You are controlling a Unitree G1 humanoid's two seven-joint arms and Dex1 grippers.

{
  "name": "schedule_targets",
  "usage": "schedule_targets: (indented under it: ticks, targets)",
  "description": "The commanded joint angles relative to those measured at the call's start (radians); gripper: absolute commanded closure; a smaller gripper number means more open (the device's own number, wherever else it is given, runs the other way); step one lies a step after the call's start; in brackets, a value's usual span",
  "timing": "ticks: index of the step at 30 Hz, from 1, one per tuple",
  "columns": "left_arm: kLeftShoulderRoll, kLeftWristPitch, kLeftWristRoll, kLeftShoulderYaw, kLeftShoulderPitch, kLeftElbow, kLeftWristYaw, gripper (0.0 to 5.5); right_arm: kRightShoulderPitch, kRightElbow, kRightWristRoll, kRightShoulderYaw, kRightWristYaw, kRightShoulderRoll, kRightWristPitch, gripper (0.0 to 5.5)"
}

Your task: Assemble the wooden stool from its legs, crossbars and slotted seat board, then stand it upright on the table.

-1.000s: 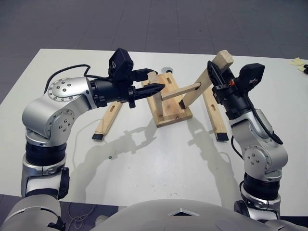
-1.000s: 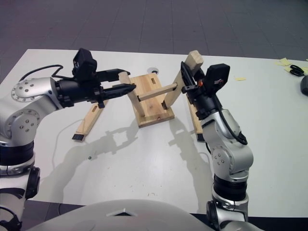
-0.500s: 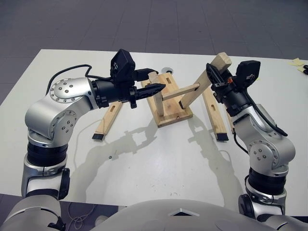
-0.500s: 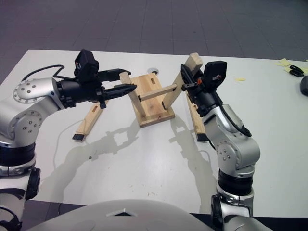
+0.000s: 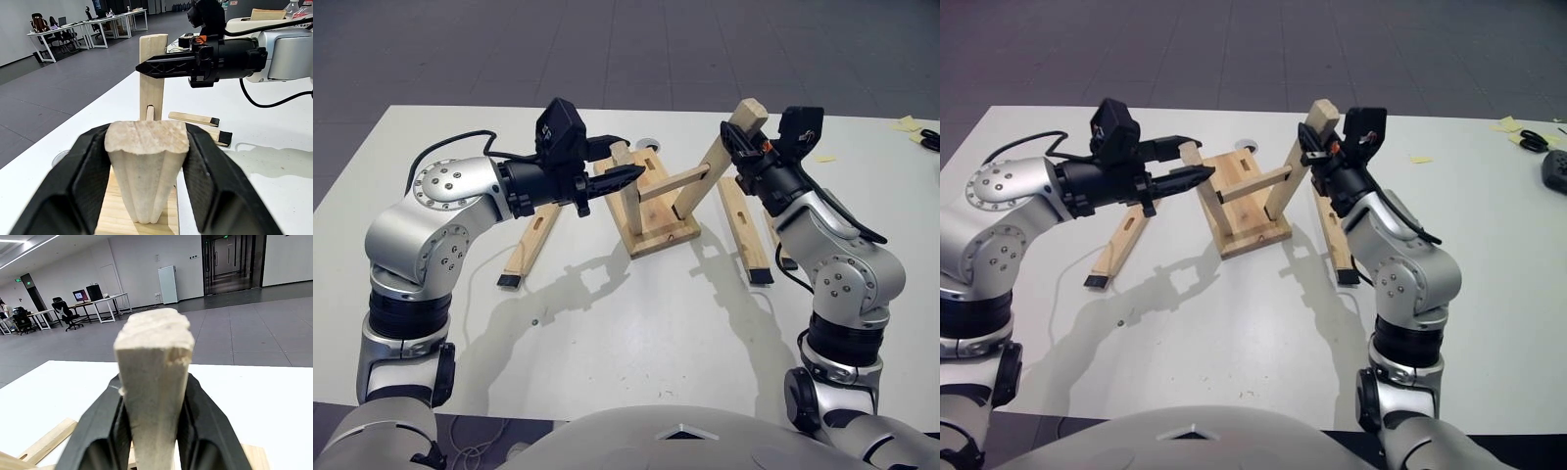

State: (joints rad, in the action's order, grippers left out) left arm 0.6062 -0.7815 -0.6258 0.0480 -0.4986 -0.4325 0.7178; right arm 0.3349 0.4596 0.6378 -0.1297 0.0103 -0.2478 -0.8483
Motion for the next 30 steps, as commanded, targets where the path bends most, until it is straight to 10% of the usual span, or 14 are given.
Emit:
schedule_targets:
  ticks: [1, 12, 30]
  targets:
    - [-0.025, -0.008, 0.011, 0.070, 0.028, -0.015, 0.010, 3.45, -0.126, -0.171, -0.080, 0.137, -0.003, -0.017, -0.146, 4.48]
    - [-0.025, 0.010, 0.026, 0.061, 0.001, 0.021, 0.014, 3.46, -0.041, -0.130, -0.104, 0.063, -0.032, 0.021, 0.051, 4.10]
    - [-0.123, -0.058, -0.181, -0.142, -0.171, 0.122, -0.053, 0.30, 0.259, -0.169, 0.068, -0.231, -0.093, -0.001, 0.202, 1.26]
